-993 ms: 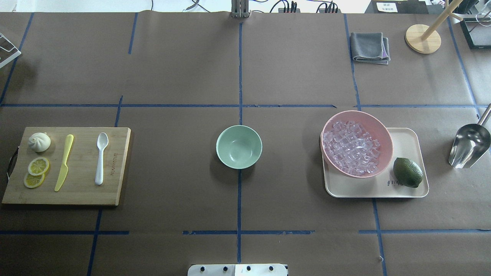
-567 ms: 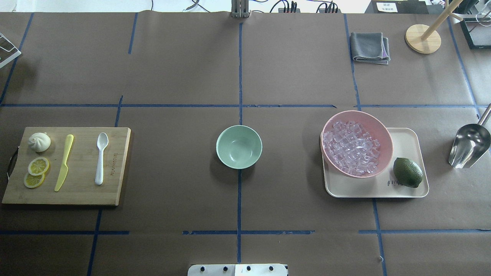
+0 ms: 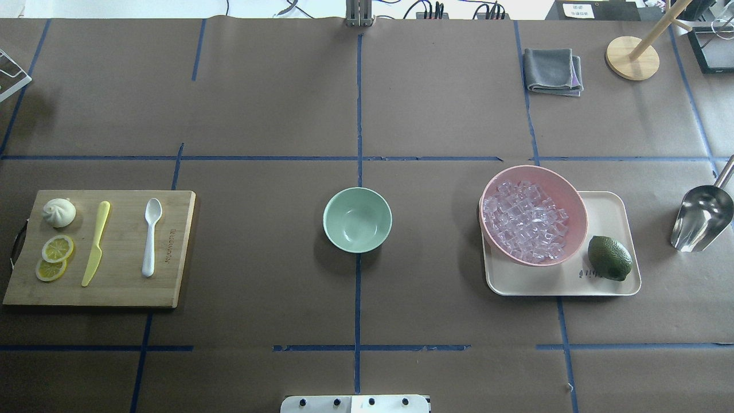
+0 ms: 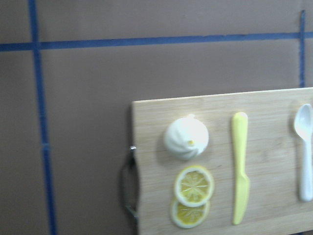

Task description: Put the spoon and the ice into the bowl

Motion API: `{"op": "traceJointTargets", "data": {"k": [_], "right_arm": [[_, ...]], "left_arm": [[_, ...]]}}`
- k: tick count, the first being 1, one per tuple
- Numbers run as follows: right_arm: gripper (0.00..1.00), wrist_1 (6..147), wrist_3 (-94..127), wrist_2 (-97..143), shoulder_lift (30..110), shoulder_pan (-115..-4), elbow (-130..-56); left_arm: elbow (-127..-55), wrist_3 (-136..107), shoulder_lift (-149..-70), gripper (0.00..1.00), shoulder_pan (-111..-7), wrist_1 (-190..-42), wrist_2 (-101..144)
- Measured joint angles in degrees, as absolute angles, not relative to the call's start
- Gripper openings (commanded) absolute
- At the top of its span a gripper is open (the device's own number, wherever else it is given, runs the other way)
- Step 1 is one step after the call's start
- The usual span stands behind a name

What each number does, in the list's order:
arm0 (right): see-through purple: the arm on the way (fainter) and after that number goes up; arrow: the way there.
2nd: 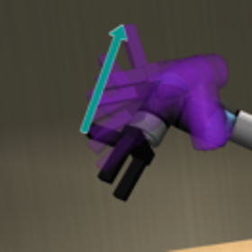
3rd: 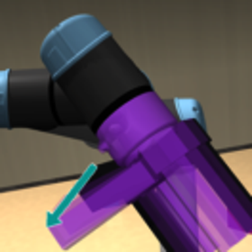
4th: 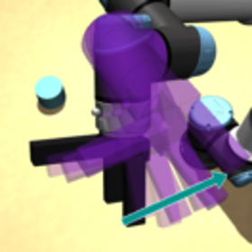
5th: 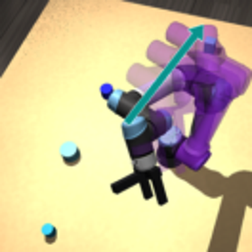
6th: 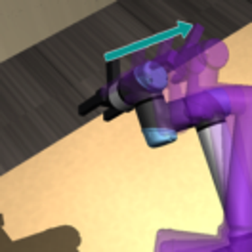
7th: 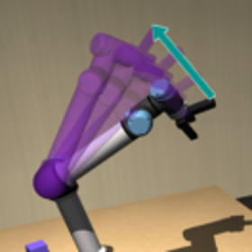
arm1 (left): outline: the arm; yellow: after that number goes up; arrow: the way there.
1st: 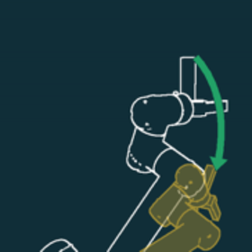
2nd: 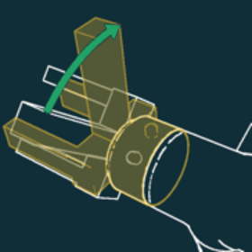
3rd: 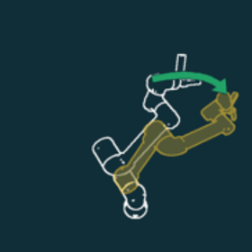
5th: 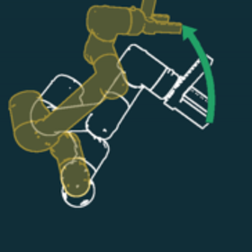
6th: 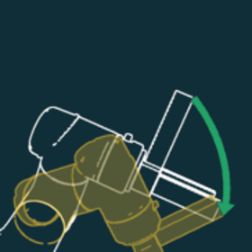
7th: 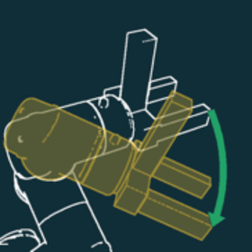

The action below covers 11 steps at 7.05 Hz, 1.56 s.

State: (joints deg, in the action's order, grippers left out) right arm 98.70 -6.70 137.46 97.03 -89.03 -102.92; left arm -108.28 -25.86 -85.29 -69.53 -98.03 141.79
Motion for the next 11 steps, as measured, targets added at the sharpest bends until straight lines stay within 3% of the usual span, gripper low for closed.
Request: {"op": "traceJointTargets", "data": {"k": [2, 4, 11], "right_arm": [[0.99, 98.7, -6.7, 137.5, 97.1, -88.8, -102.9], [0.99, 98.6, -6.8, 137.5, 97.1, -88.7, -102.9], [0.99, 98.7, -6.9, 137.5, 97.0, -88.6, -102.8]], "left_arm": [[-107.2, -47.4, -91.4, 1.00, -55.9, -103.5, 132.3], [-103.9, -55.1, -96.6, 0.97, -48.7, -104.3, 127.0], [-100.5, -57.1, -99.3, 0.85, -43.0, -104.3, 123.6]]}}
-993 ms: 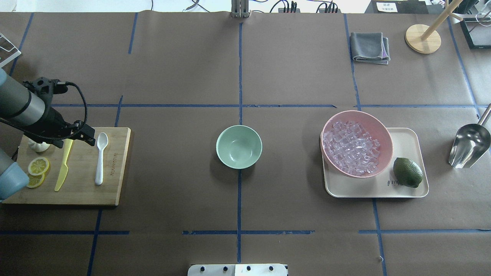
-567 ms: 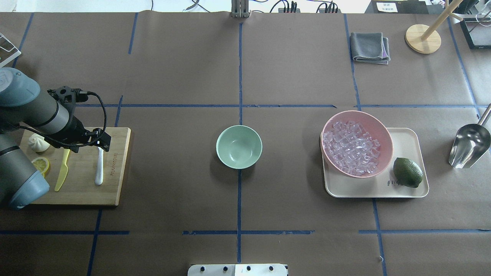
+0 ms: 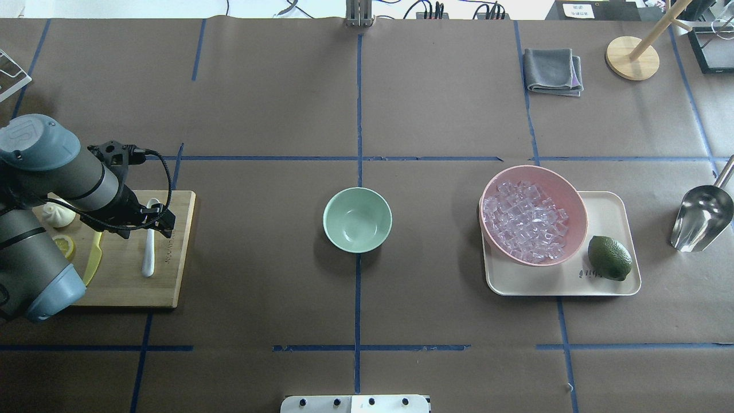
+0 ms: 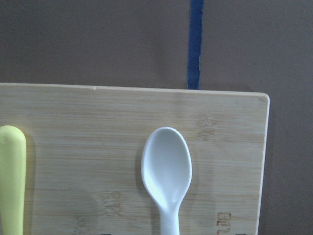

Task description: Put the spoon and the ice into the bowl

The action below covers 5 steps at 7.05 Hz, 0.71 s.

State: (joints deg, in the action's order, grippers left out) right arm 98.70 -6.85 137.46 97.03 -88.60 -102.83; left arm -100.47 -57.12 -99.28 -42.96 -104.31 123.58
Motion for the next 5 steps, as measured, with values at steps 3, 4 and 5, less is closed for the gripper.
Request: {"op": "traceJointTargets", "data": {"k": [3, 4, 5], "right_arm": [[0.99, 98.7, -6.8, 137.5, 97.1, -88.5, -102.8], [0.99, 98.7, -6.8, 137.5, 97.1, -88.5, -102.8], [0.99, 98.7, -6.8, 137.5, 97.1, -88.5, -102.8]], "left_arm": [[-99.5, -57.1, -99.7, 0.61, -42.6, -104.2, 123.6], [-99.3, -57.1, -99.7, 0.38, -42.5, -104.3, 123.6], [-99.3, -57.1, -99.7, 0.16, -42.5, -104.3, 123.6]]}}
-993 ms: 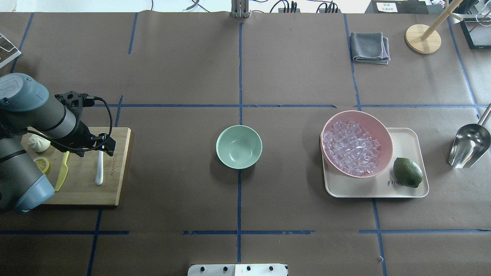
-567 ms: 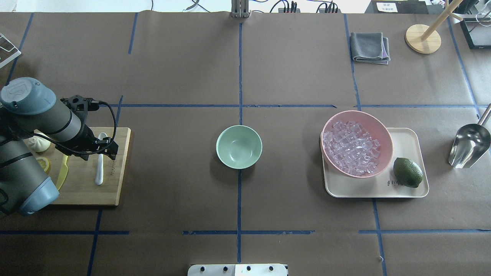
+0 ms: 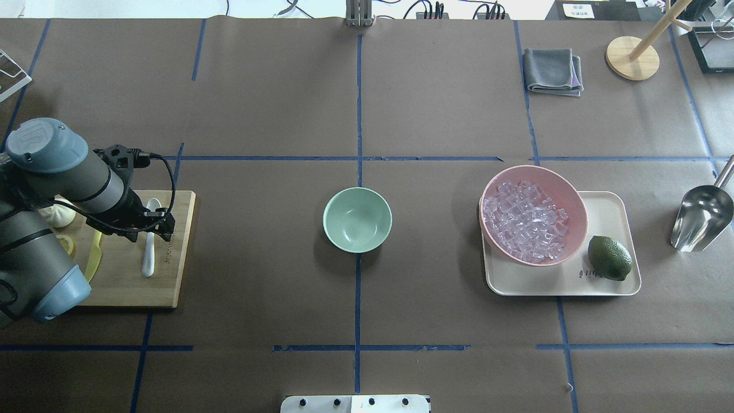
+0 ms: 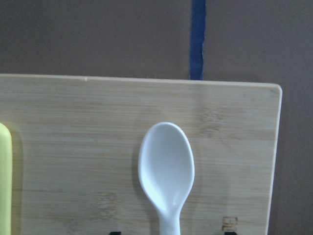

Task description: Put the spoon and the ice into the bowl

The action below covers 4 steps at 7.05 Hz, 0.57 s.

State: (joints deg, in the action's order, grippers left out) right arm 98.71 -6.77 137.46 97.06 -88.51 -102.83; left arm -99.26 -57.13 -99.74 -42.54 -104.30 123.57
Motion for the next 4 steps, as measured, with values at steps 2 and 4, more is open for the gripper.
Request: {"op": "traceJointTargets", "data": {"k": [2, 4], "right_arm": [[0.99, 98.7, -6.8, 137.5, 97.1, -88.5, -102.8], [0.99, 98.7, -6.8, 137.5, 97.0, -88.5, -102.8]], "left_arm": [[-99.3, -57.2, -99.8, 0.00, -42.6, -104.4, 123.7], [-99.6, -57.7, -99.7, 0.00, -42.5, -104.4, 123.7]]}}
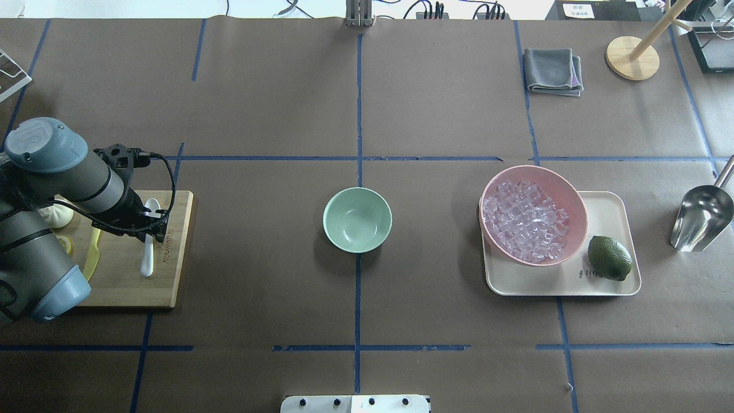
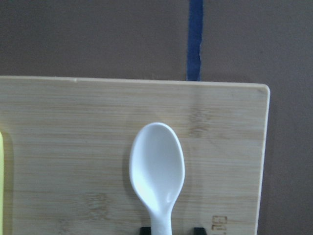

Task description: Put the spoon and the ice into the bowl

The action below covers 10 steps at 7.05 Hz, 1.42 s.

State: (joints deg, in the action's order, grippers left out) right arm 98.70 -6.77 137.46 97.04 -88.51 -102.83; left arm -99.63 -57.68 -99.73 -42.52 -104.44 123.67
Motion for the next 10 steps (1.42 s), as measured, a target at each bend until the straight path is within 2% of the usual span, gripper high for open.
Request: {"op": "traceJointTargets", "data": {"k": [4, 7, 10], "right_arm": [[0.99, 98.7, -6.8, 137.5, 97.1, -88.5, -102.8], [0.99, 98.7, -6.7, 137.5, 97.1, -88.5, -102.9], [0.99, 98.7, -6.7, 138.3, 97.0, -88.4, -102.9]], "left_arm": [[-100.7, -61.5, -103.2, 0.00, -42.5, -104.6, 124.0], [-100.4, -72.8, -116.3, 0.00, -38.8, -103.9, 124.2], [-93.1, -82.4, -130.6, 0.01, -31.8, -103.8, 122.3]]}}
